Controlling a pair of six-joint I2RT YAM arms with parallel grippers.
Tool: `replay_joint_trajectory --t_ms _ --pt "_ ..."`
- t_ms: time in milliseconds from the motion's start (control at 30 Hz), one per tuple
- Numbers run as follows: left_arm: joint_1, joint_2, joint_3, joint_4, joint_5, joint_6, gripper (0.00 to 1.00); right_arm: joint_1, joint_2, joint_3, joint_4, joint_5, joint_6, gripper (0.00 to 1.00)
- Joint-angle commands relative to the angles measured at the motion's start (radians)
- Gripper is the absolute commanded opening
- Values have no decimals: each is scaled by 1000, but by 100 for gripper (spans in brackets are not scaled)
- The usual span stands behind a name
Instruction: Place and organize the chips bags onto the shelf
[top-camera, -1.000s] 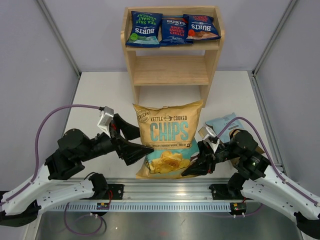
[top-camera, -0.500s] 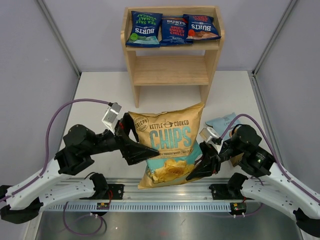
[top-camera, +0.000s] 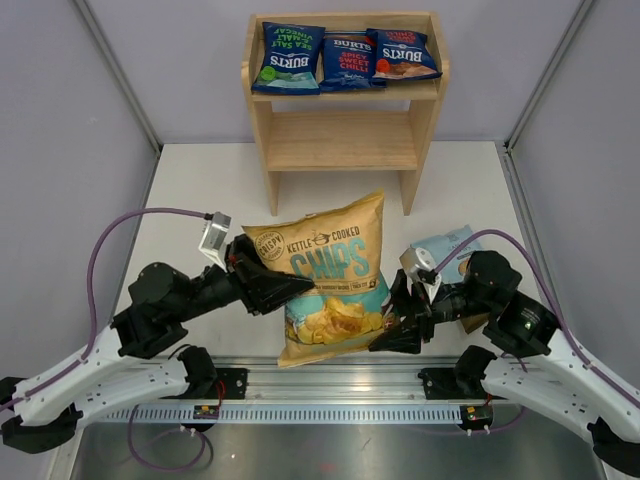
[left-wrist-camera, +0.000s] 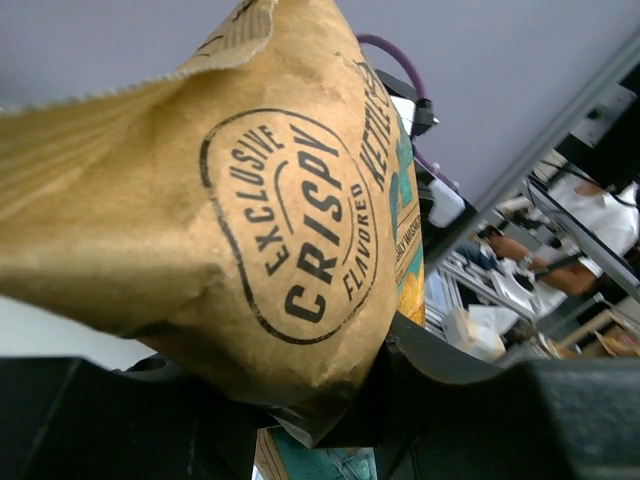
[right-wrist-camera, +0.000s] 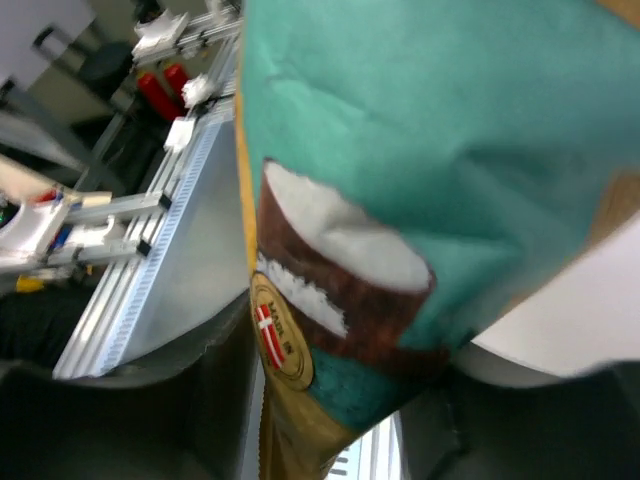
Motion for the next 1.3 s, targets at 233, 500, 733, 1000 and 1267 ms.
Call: replay_joint_trajectory --t_ms 233,500,733,1000,1267 --pt "-1 -139 -226 370 -464 -140 12 7 -120 -49 118 504 194 99" --pt "-1 -135 -378 711 -653 -174 14 7 -174 -145 209 789 580 99" --pt "-1 3 -484 1045 -670 -254 15 7 -84 -323 686 671 834 99" --pt "-1 123 -506 1138 -634 -370 16 7 6 -339 894 709 780 99" --pt "-1 191 -536 1193 -552 -441 16 7 46 -317 823 819 749 93"
